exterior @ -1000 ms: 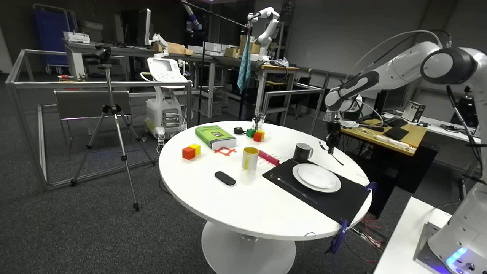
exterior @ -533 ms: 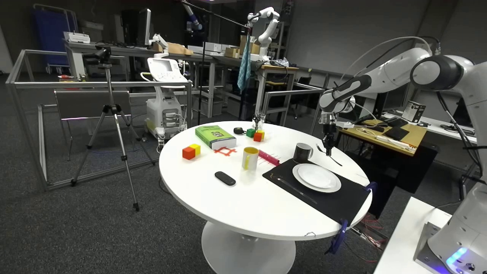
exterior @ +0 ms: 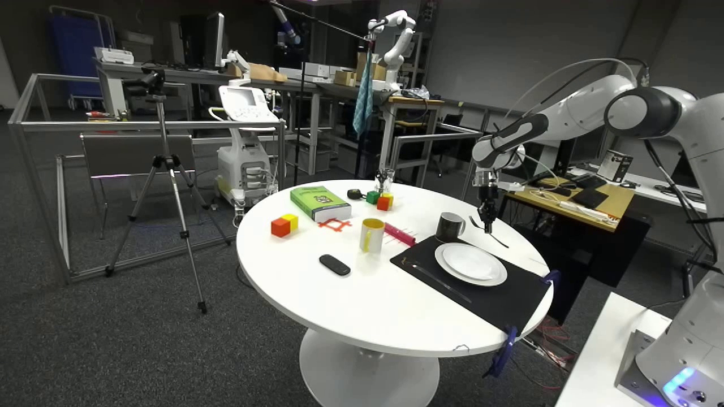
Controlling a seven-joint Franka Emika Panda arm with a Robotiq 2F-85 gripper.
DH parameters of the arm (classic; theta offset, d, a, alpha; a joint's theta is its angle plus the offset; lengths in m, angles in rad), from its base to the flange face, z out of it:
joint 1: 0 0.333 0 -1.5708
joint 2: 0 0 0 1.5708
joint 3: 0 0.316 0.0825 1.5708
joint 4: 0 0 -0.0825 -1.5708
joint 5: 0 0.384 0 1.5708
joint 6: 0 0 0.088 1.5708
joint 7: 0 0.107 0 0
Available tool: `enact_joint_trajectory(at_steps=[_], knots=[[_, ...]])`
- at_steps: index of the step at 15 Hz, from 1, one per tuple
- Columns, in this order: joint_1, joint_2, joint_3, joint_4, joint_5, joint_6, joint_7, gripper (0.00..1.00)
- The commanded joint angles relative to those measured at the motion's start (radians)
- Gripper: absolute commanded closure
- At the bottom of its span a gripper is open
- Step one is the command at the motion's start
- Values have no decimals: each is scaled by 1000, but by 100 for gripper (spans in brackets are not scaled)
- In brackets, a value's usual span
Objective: Take the fork out of the cup then move the cup off of the table mat
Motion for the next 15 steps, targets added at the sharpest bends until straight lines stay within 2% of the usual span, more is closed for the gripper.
enact_joint_trajectory(at_steps=[1,15], knots=[[-15,-4,20,-2,-19,-2,1,99],[-11,75,25,14,-110,-18,-10,99]])
